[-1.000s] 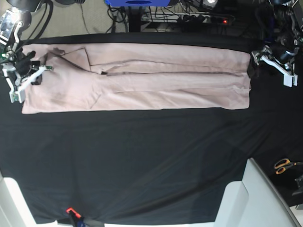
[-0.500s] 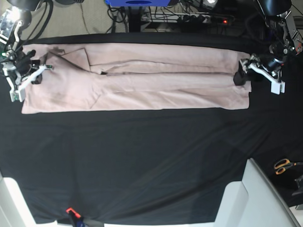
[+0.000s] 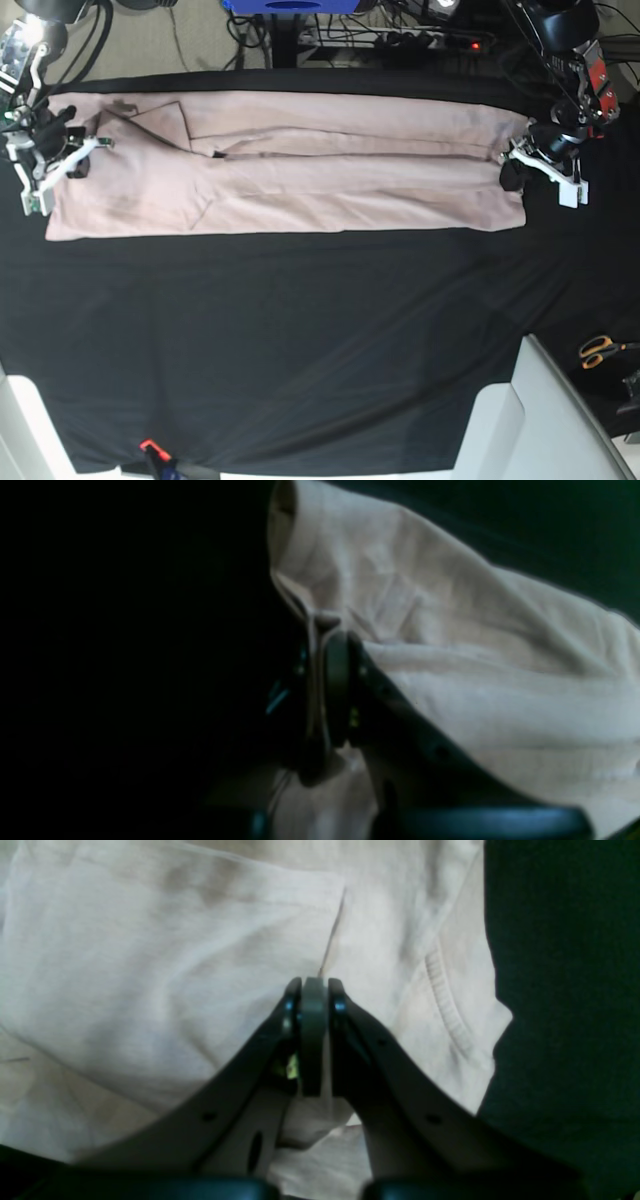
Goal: Fold the T-shirt properly
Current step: 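Carry the shirt end with the left gripper over toward the right gripper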
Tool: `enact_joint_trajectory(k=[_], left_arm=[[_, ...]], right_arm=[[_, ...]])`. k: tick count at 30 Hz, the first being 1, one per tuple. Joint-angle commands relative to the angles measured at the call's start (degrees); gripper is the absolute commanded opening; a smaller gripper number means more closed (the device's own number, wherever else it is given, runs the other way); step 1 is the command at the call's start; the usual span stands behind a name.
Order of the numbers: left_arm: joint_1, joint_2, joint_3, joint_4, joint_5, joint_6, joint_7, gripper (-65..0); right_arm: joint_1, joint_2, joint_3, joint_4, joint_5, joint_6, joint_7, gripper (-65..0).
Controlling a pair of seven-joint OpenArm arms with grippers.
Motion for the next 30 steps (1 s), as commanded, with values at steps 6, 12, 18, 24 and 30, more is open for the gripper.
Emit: enact_joint_trajectory(k=[6,12,18,24,30], left_arm=[[6.90,0.33,0.65,19.16,1.81,0.12,2.24,-65.0],[12.35,2.97,6.01,36.57,2.42,0.12,2.51,-65.0],[17.80,3.85,18.84,46.59,2.33,8.78,2.51,-65.0],[19.99,7.71,28.69,49.23,2.24,15.20,2.51,-65.0],[19.99,11.85,33.52,48.88,2.33,15.63,2.42,-65.0]], right_arm=[[0.28,0.71,0.28,1.14,0.64,0.13,0.98,-62.6],[0.72,0.63,0.28,1.23,0.73,0.13,0.98,-62.6],[0.72,0.63,0.28,1.23,0.73,0.13,0.98,-62.6],[0.72,0.63,0.28,1.23,0.73,0.13,0.98,-62.6],[0.81,0.63,0.28,1.23,0.73,0.13,0.98,-62.6]])
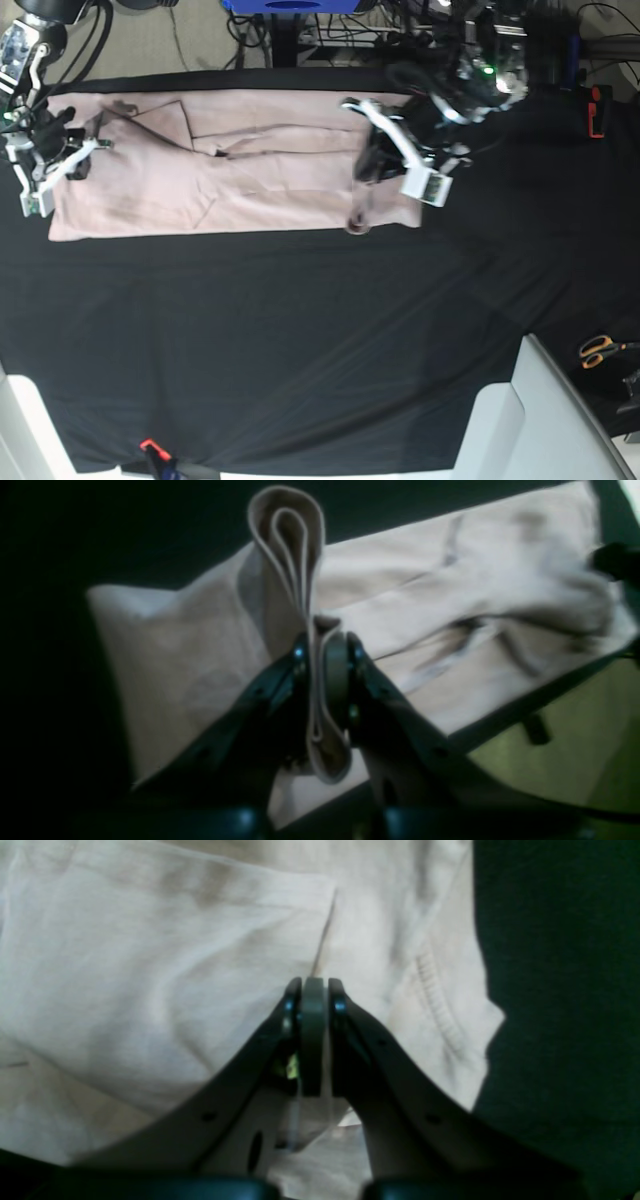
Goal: Fold the T-shirt properly
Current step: 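Carry the shirt end with the left gripper over toward the right gripper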
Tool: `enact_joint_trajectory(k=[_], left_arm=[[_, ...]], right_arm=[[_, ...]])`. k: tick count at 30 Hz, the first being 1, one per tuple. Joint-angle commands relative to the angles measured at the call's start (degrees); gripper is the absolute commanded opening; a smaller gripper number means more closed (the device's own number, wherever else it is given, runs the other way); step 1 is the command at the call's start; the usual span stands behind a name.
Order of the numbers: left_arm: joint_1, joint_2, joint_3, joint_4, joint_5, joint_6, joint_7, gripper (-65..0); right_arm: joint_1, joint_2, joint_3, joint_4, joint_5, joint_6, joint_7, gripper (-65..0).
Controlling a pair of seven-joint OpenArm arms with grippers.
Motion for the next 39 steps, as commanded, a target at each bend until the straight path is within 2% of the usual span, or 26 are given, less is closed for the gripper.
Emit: enact_joint_trajectory(k=[1,6,17,21,28,39], left_arm=[[-0.11,0.55,0.15,0.75,-0.73,-0.26,-1.45,-65.0],[-2.40,3.27,0.33,-2.95,-0.73,-0.26,-1.45,-65.0],[-8.29,3.54,8.77,-11.83,-0.73,-0.17,-1.71,-65.0],[-10.40,3.63,11.31,-14.20,-0.90,4.58,-1.80,-65.0],[-13.92,3.63,15.89,-15.08,-0.82,7.83,-1.89,-65.0],[-16.03,5.12,17.56,-20.18,-0.73,7.83,-2.95,-65.0]], right_arm=[[0.59,0.74,0.17,1.12,0.53,0.13,0.96,-62.6],[0.59,0.74,0.17,1.12,0.53,0.13,0.96,-62.6],[0.59,0.91,0.17,1.12,0.53,0.13,0.96,-62.6],[0.59,1.09,0.17,1.12,0.53,0.13,0.96,-62.6],[0.68,1.17,0.17,1.12,0.53,0.13,0.96,-62.6],[1.38,1.26,0.26,1.12,0.53,0.13,0.96,-62.6]])
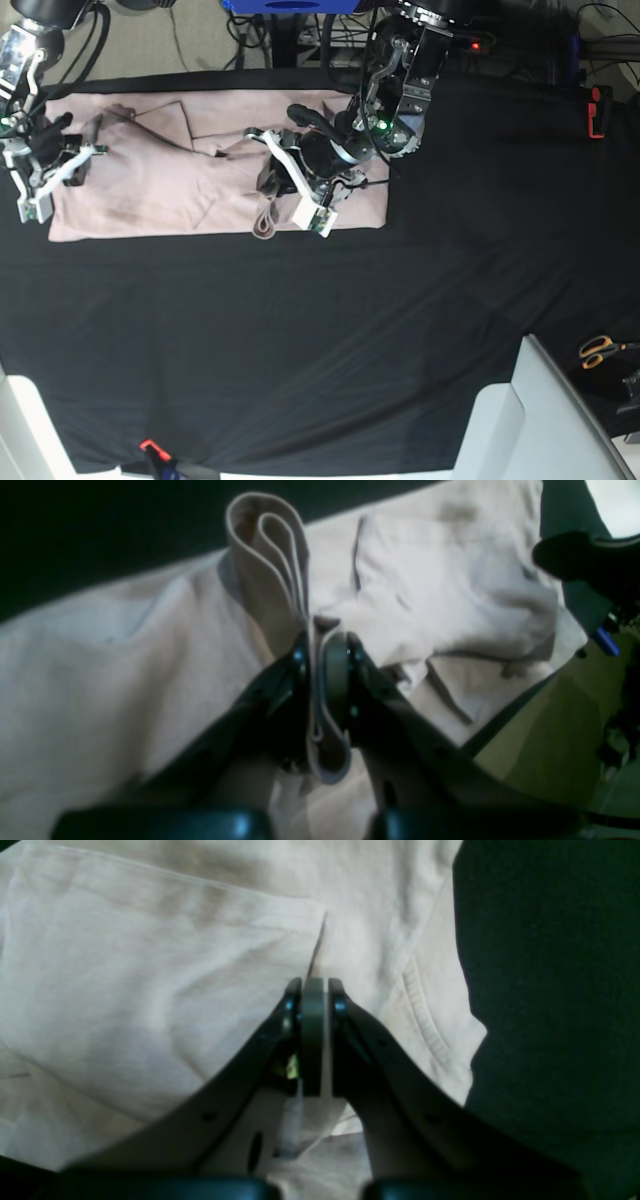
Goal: Fold the T-shirt properly
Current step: 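Carry the shirt end with the left gripper over toward the right gripper, then open the left gripper and raise it away from the folded shirt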
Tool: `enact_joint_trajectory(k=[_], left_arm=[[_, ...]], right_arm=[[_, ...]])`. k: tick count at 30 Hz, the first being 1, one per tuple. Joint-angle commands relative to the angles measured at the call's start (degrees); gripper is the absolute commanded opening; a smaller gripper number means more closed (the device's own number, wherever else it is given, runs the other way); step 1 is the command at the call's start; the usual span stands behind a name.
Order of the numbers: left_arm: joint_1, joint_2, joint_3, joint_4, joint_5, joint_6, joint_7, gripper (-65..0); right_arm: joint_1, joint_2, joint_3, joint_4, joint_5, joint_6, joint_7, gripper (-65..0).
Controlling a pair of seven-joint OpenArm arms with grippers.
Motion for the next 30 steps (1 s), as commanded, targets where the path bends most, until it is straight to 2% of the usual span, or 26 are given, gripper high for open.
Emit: enact_joint_trajectory(k=[1,14,18,21,25,30], left_arm=[[-0.55,0.51,0.18,0.98,-0.79,-0.39,-2.60,-65.0],[-0.64,0.42,0.27,0.72,-0.79,-0.39,-3.22,-65.0],[-0.64,0.42,0.27,0.80,-0.88,-0.39,-3.22,-42.3],[-1.43,0.33,2.38,0.98,-1.23,-0.47,-3.22,-30.4],[-2.31,0.16,7.74,0.80,-1.32,-0.47,-3.13,-23.7],[-3.45,0.60,12.66,-0.07,-1.50,-0.56,-3.13,-23.5]], right_arm=[[0.48,0.78,0.26,1.12,0.53,0.13,0.98,-62.6],[1.19,0.78,0.26,1.12,0.53,0.13,0.98,-62.6],[1.27,0.78,0.26,1.12,0.53,0.13,0.98,-62.6],[1.27,0.78,0.26,1.12,0.53,0.13,0.98,-62.6],[1.27,0.78,0.26,1.12,0.53,0.13,0.98,-62.6],[1.27,0.78,0.17,1.12,0.53,0.13,0.98,-62.6]])
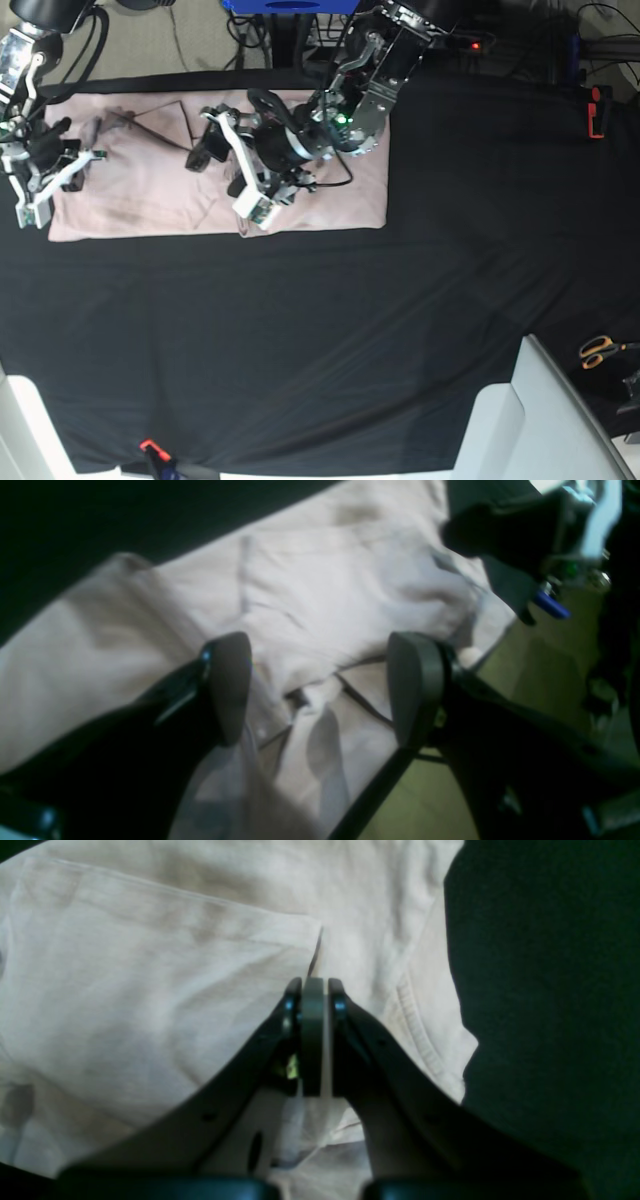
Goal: Fold the T-shirt properly
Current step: 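Open the left gripper and raise it away from the folded shirt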
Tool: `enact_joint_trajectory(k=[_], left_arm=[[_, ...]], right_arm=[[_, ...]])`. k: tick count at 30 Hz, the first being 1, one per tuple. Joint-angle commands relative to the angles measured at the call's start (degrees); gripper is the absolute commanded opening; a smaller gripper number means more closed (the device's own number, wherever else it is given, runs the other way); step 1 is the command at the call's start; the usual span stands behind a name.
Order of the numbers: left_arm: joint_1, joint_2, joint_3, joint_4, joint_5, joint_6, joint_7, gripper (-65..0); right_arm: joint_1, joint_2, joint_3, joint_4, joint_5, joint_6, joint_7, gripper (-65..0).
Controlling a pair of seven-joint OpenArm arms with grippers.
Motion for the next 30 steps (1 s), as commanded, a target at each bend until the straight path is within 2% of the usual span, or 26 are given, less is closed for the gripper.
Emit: enact_joint_trajectory(k=[1,5,8,10,12,13,15,16,18,19,21,22,24,28,30], left_arm=[[-1.03,0.73,1.55,0.89,-0.82,-0.34,-1.18,-23.5],[-2.00,0.73,4.54,3.35,-0.82,-0.34,-1.18,-23.7],[-2.08,0.29,4.27,7.39,-0.82,-0.34,-1.18,-23.9],[-1.82,-1.38,1.99,10.12,-0.73,-0.34,-0.39,-24.5],[-0.85,-3.40,-1.79,13.81,-0.73,-0.34,2.51,-32.3],[0.11,-4.72,-4.26,15.39,-0.73,-0.34,4.09,-39.3],[3.37,-7.36,-10.94,18.82,-0.73,-0.34,6.03,-61.1],[5.30,-8.50,-14.98,20.40,-0.73,-0.34,6.11,-65.0],[9.70,-10.35,-22.81,22.25,-0.73,-0.34,5.85,-65.0],[11.81,-11.14,-27.02,22.87,-0.73,-0.34,5.85,-65.0],[15.67,-12.90,-34.59,23.30,-0.55,-0.52,5.85,-65.0],[17.43,-13.60,-37.75,23.30,-0.64,-0.52,5.76,-65.0],[20.16,-14.66,-42.50,23.30,-0.64,-0.52,5.67,-65.0],[24.90,-15.27,-49.88,23.04,-0.73,-0.87,1.72,-65.0],[26.58,-15.27,-52.34,23.04,-0.64,-3.86,-0.30,-65.0]], right_arm=[[0.44,0.65,0.17,1.12,0.51,0.13,0.98,-62.6],[0.44,0.74,0.17,1.12,0.51,0.13,0.98,-62.6],[0.44,0.39,0.17,1.47,0.51,0.13,0.98,-62.6],[0.00,0.12,0.17,3.23,0.51,0.22,0.98,-62.6],[-0.61,-0.84,0.17,6.13,0.51,0.22,0.54,-62.6],[-1.14,-1.02,0.17,7.71,0.51,0.22,0.54,-62.6],[-1.49,-1.37,0.70,10.70,1.04,0.22,0.54,-62.1],[-1.58,-1.37,0.78,11.41,2.71,0.22,0.45,-62.1],[-2.11,-1.37,3.25,11.23,8.60,0.22,0.10,-62.0],[-2.37,-1.37,6.06,11.14,13.44,0.31,-1.13,-61.8],[-2.28,-0.84,10.63,9.65,24.42,2.94,-6.14,-59.7],[-1.67,-0.05,13.00,8.06,29.70,4.79,-9.04,-56.0],[-0.26,2.67,16.61,4.28,36.56,6.28,-14.84,-44.6],[2.55,7.95,21.71,-6.18,43.68,6.50,-23.28,-13.1],[3.34,11.02,22.94,-12.68,45.88,6.50,-23.63,-4.8]])
